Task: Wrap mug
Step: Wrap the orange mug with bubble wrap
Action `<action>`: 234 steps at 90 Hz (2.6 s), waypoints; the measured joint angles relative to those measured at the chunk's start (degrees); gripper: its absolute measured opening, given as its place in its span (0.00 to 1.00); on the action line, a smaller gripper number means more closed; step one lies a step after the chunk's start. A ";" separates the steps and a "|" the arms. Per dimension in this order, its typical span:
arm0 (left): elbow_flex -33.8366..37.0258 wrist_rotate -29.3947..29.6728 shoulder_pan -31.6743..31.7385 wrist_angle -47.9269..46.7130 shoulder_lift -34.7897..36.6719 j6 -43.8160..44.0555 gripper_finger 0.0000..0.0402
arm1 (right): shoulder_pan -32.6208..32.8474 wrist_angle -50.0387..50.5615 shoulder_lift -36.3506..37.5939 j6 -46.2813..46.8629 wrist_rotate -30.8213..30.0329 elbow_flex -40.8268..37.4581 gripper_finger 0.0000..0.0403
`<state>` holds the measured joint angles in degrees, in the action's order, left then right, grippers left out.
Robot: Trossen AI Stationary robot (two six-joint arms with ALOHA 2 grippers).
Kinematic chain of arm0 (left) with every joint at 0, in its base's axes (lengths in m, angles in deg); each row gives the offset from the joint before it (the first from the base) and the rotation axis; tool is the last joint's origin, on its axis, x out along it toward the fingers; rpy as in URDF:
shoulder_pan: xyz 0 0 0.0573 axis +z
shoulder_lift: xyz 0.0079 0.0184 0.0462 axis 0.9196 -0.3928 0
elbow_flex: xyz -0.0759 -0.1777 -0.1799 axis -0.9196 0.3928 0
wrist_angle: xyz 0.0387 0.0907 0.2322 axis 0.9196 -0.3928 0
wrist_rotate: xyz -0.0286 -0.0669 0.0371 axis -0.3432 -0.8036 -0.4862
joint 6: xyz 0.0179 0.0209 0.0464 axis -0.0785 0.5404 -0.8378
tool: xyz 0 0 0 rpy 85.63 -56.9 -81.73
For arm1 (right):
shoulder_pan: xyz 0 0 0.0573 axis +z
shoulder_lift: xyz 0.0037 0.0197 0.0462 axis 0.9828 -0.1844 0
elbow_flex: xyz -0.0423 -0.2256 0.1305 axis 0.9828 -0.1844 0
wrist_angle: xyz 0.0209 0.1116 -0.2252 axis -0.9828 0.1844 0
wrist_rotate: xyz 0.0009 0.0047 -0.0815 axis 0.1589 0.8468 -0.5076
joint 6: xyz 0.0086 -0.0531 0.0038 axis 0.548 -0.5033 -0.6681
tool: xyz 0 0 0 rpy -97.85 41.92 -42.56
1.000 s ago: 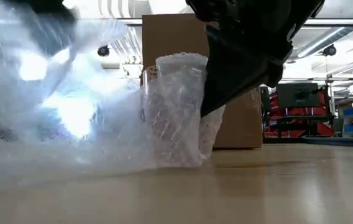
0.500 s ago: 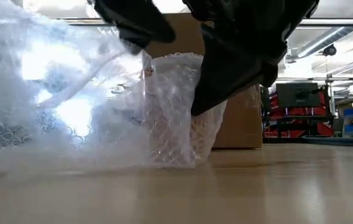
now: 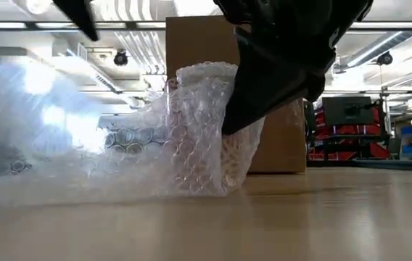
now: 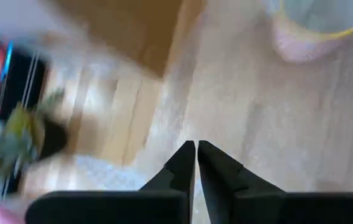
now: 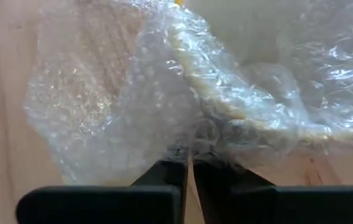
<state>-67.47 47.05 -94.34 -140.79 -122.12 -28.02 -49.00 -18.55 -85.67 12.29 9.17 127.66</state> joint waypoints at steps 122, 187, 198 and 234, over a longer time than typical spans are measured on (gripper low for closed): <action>43.08 -17.56 0.17 38.83 11.33 8.66 0.02 | -0.02 -0.43 -0.11 -0.17 -0.18 -0.13 0.02; 16.41 -16.15 4.89 64.11 -8.73 -28.59 0.00 | -0.04 22.32 6.91 -6.16 4.38 12.24 0.02; 13.95 -16.15 6.16 64.42 -15.18 -29.58 0.00 | -0.10 24.34 7.40 -8.54 2.57 15.25 0.02; 10.15 -16.13 6.64 61.27 -20.71 -31.17 0.00 | -5.56 21.52 3.16 -12.54 4.18 12.75 0.02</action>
<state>-57.32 30.92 -87.69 -79.51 -142.82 -59.19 -54.57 2.97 -82.51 -0.25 13.35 140.41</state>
